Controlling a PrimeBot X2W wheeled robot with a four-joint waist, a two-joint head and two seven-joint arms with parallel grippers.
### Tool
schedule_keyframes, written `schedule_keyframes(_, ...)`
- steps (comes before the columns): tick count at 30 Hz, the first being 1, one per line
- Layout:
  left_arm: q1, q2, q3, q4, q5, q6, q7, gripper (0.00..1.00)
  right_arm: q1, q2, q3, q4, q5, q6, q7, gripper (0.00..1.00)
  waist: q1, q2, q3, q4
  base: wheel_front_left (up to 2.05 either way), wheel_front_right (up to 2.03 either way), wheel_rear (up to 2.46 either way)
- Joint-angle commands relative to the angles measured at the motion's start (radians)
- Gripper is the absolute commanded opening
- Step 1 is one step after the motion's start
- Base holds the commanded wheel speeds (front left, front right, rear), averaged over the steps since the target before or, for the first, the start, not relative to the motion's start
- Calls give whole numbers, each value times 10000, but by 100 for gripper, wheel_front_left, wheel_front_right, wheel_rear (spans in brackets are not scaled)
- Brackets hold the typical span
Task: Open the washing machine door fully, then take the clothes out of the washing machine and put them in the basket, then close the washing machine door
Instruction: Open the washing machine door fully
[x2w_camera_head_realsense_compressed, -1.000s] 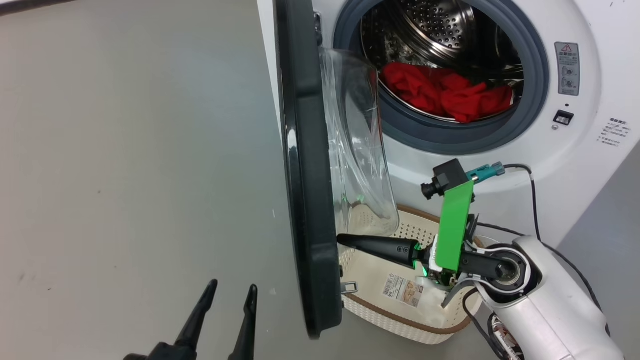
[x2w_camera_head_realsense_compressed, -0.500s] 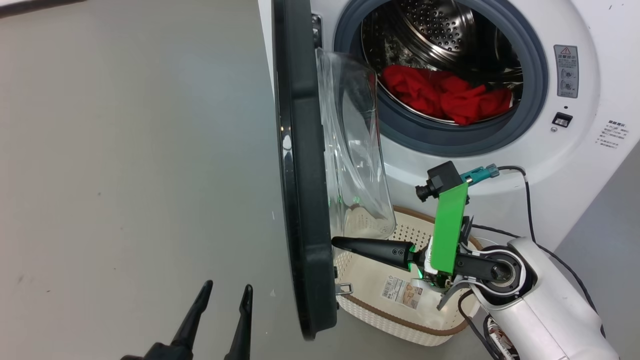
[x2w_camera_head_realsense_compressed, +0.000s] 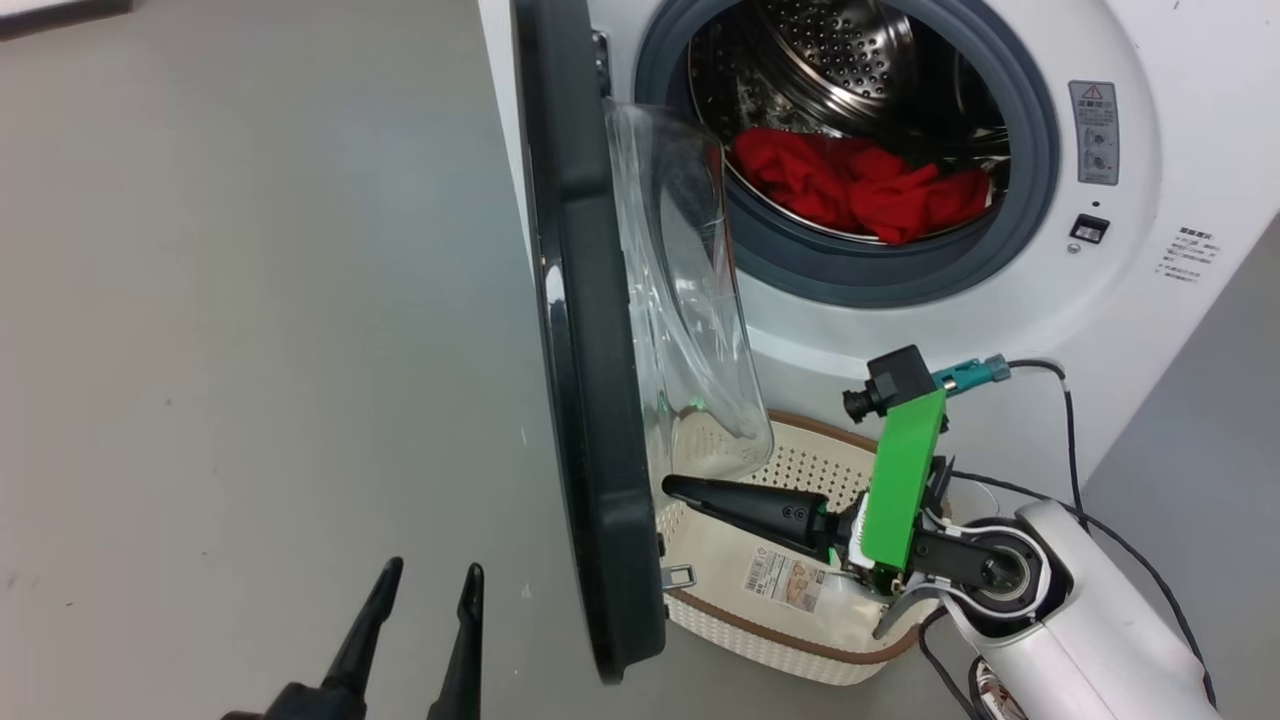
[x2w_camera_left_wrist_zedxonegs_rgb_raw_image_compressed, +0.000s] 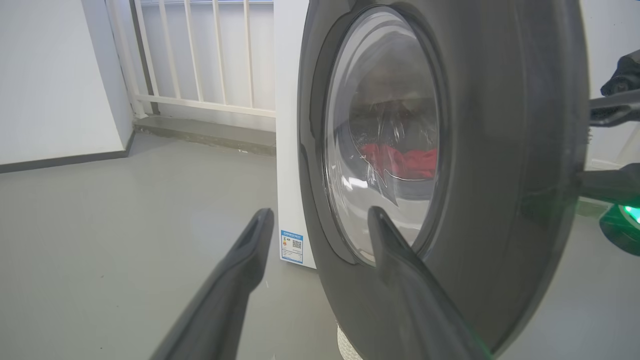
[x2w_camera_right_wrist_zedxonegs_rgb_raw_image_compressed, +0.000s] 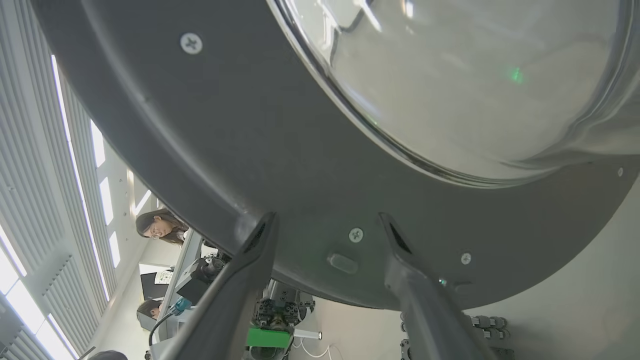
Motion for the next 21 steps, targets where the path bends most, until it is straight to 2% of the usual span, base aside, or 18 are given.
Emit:
schedule_keyframes(1,-182,47,380,-220,48,51,-92,100,66,3,9,-297,-134,65,-201,100,-1,0,-10,-117,0,0,0)
schedule_keyframes(21,53,47,844,-150,91,-63,-92,100,1774,-986,-388,-277,-613,65,-2252,100,-1,0,-186,-676,0,0,0)
